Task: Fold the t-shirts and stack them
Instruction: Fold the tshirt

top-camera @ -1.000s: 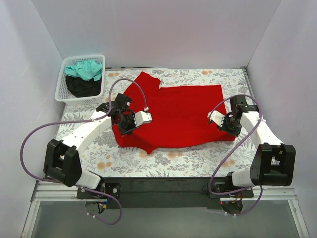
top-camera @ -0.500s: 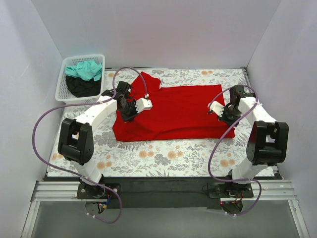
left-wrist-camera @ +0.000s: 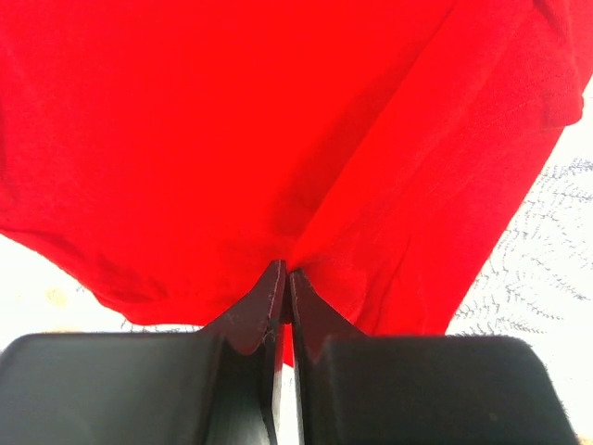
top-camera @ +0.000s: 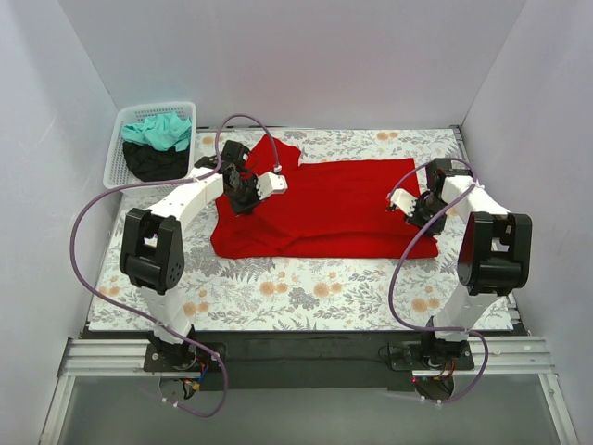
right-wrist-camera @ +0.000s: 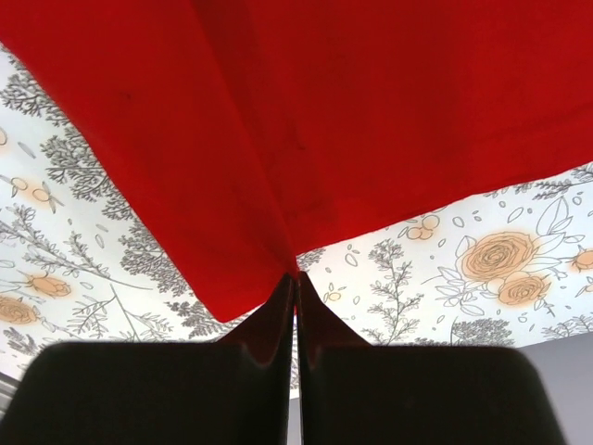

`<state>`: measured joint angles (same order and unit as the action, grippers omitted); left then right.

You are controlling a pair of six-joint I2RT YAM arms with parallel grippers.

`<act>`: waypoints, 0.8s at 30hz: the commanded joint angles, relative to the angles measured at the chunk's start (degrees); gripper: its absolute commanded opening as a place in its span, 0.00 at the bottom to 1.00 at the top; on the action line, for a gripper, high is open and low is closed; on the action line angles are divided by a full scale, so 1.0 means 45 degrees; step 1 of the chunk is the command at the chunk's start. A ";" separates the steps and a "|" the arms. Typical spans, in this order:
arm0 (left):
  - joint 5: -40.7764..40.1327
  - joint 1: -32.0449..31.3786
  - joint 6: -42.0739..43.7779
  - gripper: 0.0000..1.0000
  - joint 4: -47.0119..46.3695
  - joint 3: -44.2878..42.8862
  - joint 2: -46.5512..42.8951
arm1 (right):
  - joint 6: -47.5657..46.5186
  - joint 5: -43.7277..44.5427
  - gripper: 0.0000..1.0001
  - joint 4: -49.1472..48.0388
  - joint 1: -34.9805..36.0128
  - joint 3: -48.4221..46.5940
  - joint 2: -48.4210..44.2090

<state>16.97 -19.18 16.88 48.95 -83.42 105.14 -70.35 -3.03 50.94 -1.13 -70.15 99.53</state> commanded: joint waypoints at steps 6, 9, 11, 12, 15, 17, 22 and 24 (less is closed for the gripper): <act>0.0291 0.0356 0.0154 0.00 -0.0077 -0.0564 0.0521 | -0.0774 0.0067 0.01 0.0438 -0.0101 -0.0993 0.0675; 0.0291 0.0434 0.0135 0.00 -0.0193 -0.0448 0.0580 | -0.0793 0.0126 0.01 0.0439 -0.0082 -0.1110 0.0851; 0.0291 0.0454 0.0154 0.00 -0.0291 -0.0409 0.0600 | -0.0774 0.0145 0.01 0.0438 -0.0082 -0.1188 0.0930; 0.0310 0.0454 0.0115 0.00 -0.0292 -0.0408 0.0638 | -0.0774 0.0145 0.01 0.0438 -0.0082 -0.1208 0.1007; 0.0291 0.0454 0.0154 0.00 -0.0213 -0.0389 0.0678 | -0.0676 0.0184 0.01 0.0419 -0.0101 -0.1441 0.1203; 0.0291 0.0492 0.0135 0.00 -0.0233 -0.0350 0.0658 | -0.0637 0.0184 0.01 0.0438 -0.0101 -0.1520 0.1262; 0.0291 0.0571 0.0213 0.00 -0.0213 -0.0311 0.0639 | -0.0617 0.0223 0.01 0.0458 -0.0101 -0.1833 0.1457; 0.0271 0.0590 0.0213 0.00 -0.0252 -0.0291 0.0639 | -0.0617 0.0243 0.01 0.0439 -0.0082 -0.1891 0.1535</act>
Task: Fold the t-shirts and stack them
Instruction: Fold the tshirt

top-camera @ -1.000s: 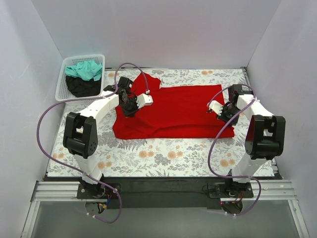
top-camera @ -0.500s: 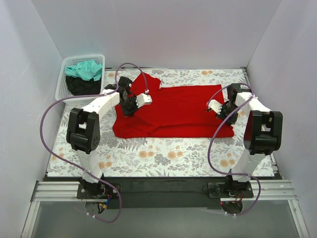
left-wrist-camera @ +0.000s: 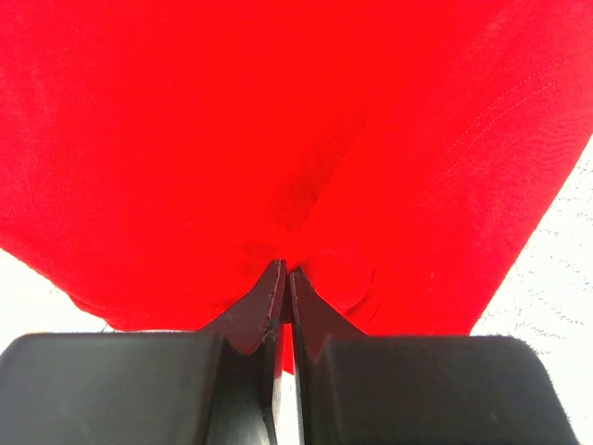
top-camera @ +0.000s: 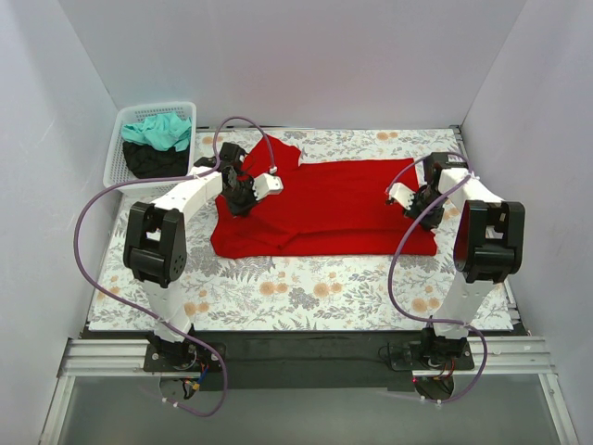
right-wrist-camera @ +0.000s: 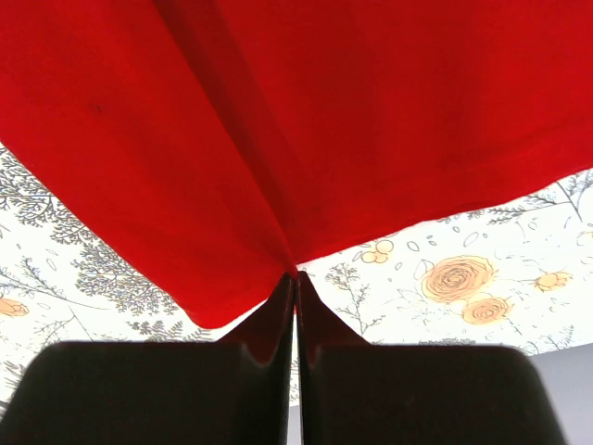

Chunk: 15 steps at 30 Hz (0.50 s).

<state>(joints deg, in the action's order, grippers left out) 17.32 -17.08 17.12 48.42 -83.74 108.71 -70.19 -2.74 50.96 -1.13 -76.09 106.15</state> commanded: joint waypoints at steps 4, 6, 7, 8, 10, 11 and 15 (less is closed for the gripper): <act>0.0194 0.0124 0.0120 0.00 -0.0117 -0.0160 -0.0133 | -0.0632 0.0297 0.01 0.0473 -0.0063 -0.0707 0.0200; 0.0194 0.0143 0.0101 0.00 -0.0155 -0.0140 -0.0133 | -0.0651 0.0316 0.01 0.0473 -0.0062 -0.0824 0.0259; 0.0213 0.0143 0.0120 0.00 -0.0155 -0.0159 -0.0133 | -0.0632 0.0317 0.01 0.0473 -0.0043 -0.0882 0.0278; 0.0194 0.0143 0.0101 0.00 -0.0175 -0.0160 -0.0133 | -0.0632 0.0317 0.01 0.0492 -0.0043 -0.0980 0.0298; 0.0194 0.0143 0.0062 0.00 -0.0194 -0.0121 -0.0172 | -0.0632 0.0336 0.01 0.0492 -0.0004 -0.1039 0.0376; 0.0213 0.0163 0.0062 0.00 -0.0311 -0.0101 -0.0192 | -0.0651 0.0355 0.01 0.0473 -0.0004 -0.1039 0.0396; 0.0155 0.0182 -0.0016 0.00 -0.0487 -0.0042 -0.0212 | -0.0651 0.0375 0.01 0.0473 0.0035 -0.0981 0.0532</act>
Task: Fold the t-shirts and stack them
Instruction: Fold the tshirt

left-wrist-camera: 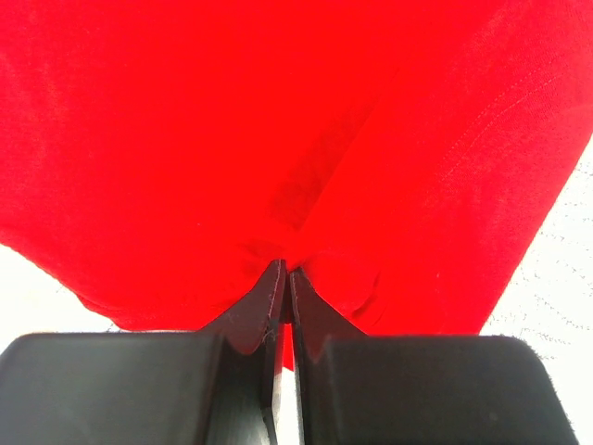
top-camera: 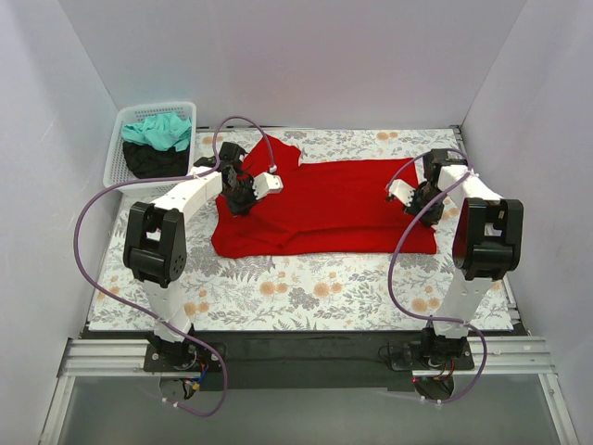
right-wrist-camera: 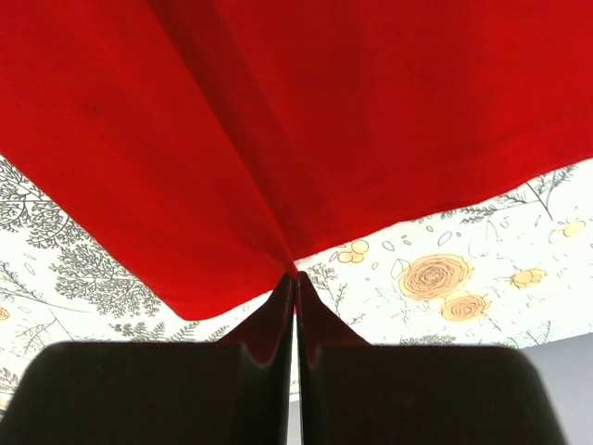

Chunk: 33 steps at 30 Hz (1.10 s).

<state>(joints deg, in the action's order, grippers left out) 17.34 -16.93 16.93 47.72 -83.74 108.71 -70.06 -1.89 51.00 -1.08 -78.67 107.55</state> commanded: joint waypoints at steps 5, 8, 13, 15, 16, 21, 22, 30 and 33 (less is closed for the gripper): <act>0.0150 0.0149 0.0008 0.00 -0.0468 -0.0178 -0.0017 | -0.0602 0.0166 0.01 0.0443 0.0045 -0.0388 0.0378; 0.0091 0.0149 0.0047 0.00 -0.0352 -0.0530 0.0217 | -0.0602 0.0186 0.01 0.0443 0.0045 -0.0407 0.0398; -0.0006 0.0149 0.0281 0.00 -0.0215 -0.0960 0.0589 | -0.0583 0.0205 0.01 0.0443 0.0045 -0.0485 0.0456; -0.0006 0.0149 0.0281 0.00 -0.0254 -0.1057 0.0686 | -0.0564 0.0225 0.01 0.0443 0.0045 -0.0466 0.0495; -0.0026 0.0149 0.0320 0.00 -0.0254 -0.1097 0.0726 | -0.0563 0.0244 0.01 0.0443 0.0045 -0.0466 0.0495; -0.0065 0.0109 0.0437 0.00 -0.0293 -0.1292 0.0882 | -0.0563 0.0283 0.01 0.0424 0.0045 -0.0446 0.0573; -0.0065 0.0129 0.0437 0.00 -0.0293 -0.1312 0.0940 | -0.0563 0.0283 0.01 0.0443 0.0045 -0.0447 0.0573; -0.0240 0.0149 0.0476 0.00 -0.0409 -0.1430 0.1097 | -0.0505 0.0322 0.01 0.0424 0.0045 -0.0544 0.0671; -0.0338 0.0148 0.0535 0.00 -0.0546 -0.1176 0.1097 | -0.0447 0.0303 0.01 0.0443 0.0045 -0.0719 0.0768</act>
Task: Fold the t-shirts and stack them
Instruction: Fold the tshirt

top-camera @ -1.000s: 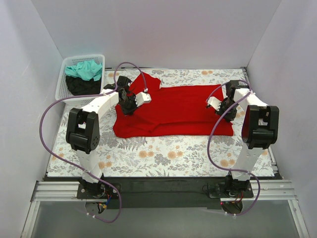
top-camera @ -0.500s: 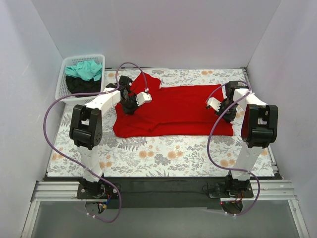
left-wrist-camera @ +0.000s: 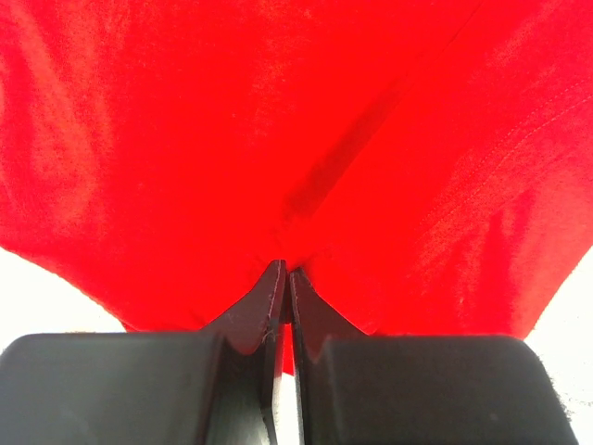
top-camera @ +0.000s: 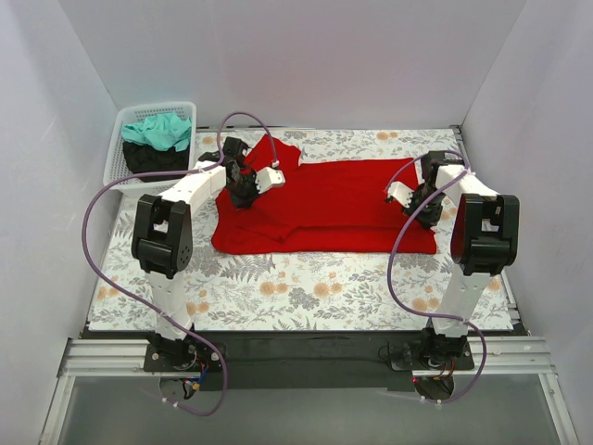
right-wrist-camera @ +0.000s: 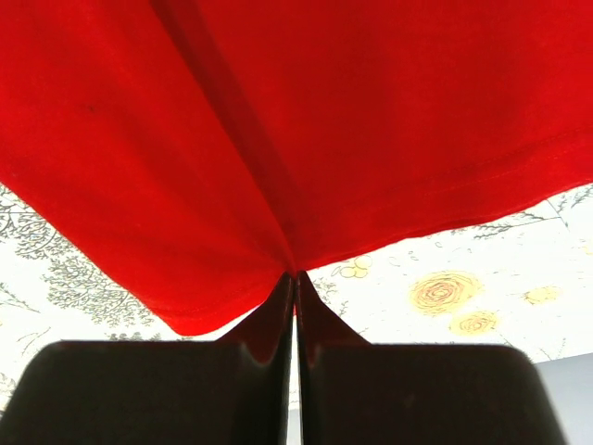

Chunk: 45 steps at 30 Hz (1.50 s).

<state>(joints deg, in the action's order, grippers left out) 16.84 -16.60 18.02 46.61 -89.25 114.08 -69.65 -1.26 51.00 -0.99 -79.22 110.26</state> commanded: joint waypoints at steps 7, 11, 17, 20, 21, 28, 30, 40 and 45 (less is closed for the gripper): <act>-0.0304 0.0076 0.0175 0.00 -0.0534 0.0341 -0.0039 | -0.0247 0.0221 0.01 0.0443 0.0045 -0.0774 0.0401; -0.0402 0.0173 -0.0252 0.07 -0.0708 0.0556 -0.0234 | 0.0066 0.0221 0.09 0.0443 0.0045 -0.1028 0.0420; 0.0920 0.1517 -0.3642 0.36 0.0106 -0.0028 -0.1130 | 0.1334 0.0143 0.60 0.0540 -0.0227 -0.1964 -0.0124; 0.1937 0.2124 -0.5211 0.46 0.0967 0.0456 -0.2181 | 0.2214 -0.0442 0.63 0.0930 -0.0384 -0.2006 -0.0904; 0.2483 0.2204 -0.6028 0.49 0.0932 0.0884 -0.2478 | 0.2467 -0.0637 0.64 0.0990 -0.0365 -0.1811 -0.1121; 0.2917 0.2361 -0.7772 0.53 -0.0005 0.3816 -0.3633 | 0.3658 -0.2003 0.49 0.1322 -0.0345 0.0200 -0.1767; 0.2937 0.2361 -0.7949 0.53 -0.0279 0.4226 -0.3575 | 0.3933 -0.2297 0.45 0.1264 -0.0345 0.0514 -0.1573; 0.0380 0.2361 -0.8068 0.33 -0.1705 0.5906 -0.2754 | 0.5047 -0.1539 0.42 -0.0843 -0.0345 0.1801 -0.0244; -0.0322 0.2361 -0.7658 0.10 -0.1744 0.7097 -0.3221 | 0.4775 -0.1068 0.42 -0.1100 -0.0345 0.3090 -0.0652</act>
<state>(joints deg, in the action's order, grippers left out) 20.25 -5.87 -17.78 38.61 -61.47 101.10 -48.07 -8.27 47.59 -2.44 -70.41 106.56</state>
